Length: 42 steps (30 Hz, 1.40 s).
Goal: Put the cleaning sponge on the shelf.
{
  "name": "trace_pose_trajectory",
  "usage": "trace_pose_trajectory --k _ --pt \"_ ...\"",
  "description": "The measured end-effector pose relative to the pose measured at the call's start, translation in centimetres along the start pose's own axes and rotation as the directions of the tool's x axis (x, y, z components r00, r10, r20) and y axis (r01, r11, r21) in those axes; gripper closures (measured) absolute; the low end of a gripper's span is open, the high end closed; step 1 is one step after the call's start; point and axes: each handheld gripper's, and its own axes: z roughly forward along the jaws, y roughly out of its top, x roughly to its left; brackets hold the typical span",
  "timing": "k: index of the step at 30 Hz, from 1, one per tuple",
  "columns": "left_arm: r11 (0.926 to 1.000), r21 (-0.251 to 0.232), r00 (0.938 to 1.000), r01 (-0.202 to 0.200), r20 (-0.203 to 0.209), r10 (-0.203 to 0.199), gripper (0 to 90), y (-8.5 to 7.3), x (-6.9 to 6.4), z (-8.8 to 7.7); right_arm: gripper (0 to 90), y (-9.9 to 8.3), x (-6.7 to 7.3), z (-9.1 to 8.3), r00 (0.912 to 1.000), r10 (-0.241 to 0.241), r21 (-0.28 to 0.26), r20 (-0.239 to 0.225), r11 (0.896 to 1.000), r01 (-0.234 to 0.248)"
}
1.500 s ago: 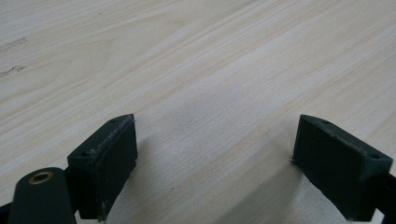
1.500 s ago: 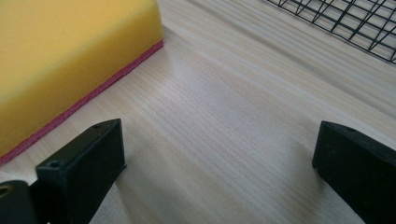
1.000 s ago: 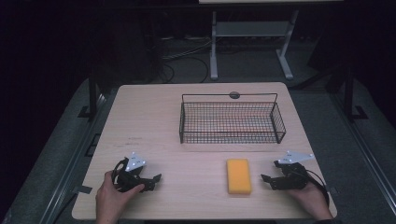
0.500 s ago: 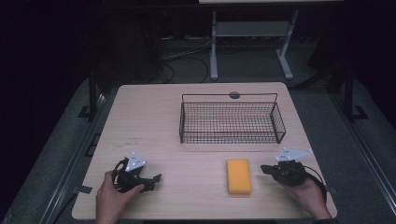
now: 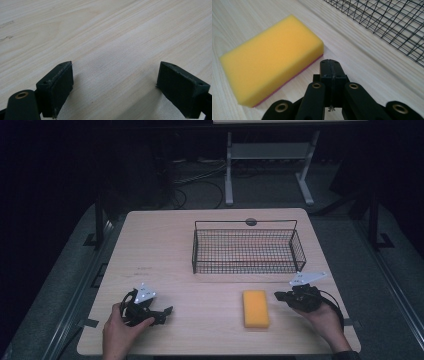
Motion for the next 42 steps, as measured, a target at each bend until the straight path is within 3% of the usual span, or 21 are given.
trace_pose_trajectory --k 27,42 --pt "1.0 0.002 1.0 0.0 0.0 0.0 12.8 0.0 0.0 0.0 89.6 2.0 0.0 2.3 0.9988 -0.019 0.021 -0.044 1.0 0.02" --pt "1.0 0.002 1.0 0.001 0.0 -0.001 12.8 0.0 0.0 0.0 89.6 3.1 0.8 3.0 0.9971 -0.056 0.031 -0.051 0.998 0.057"
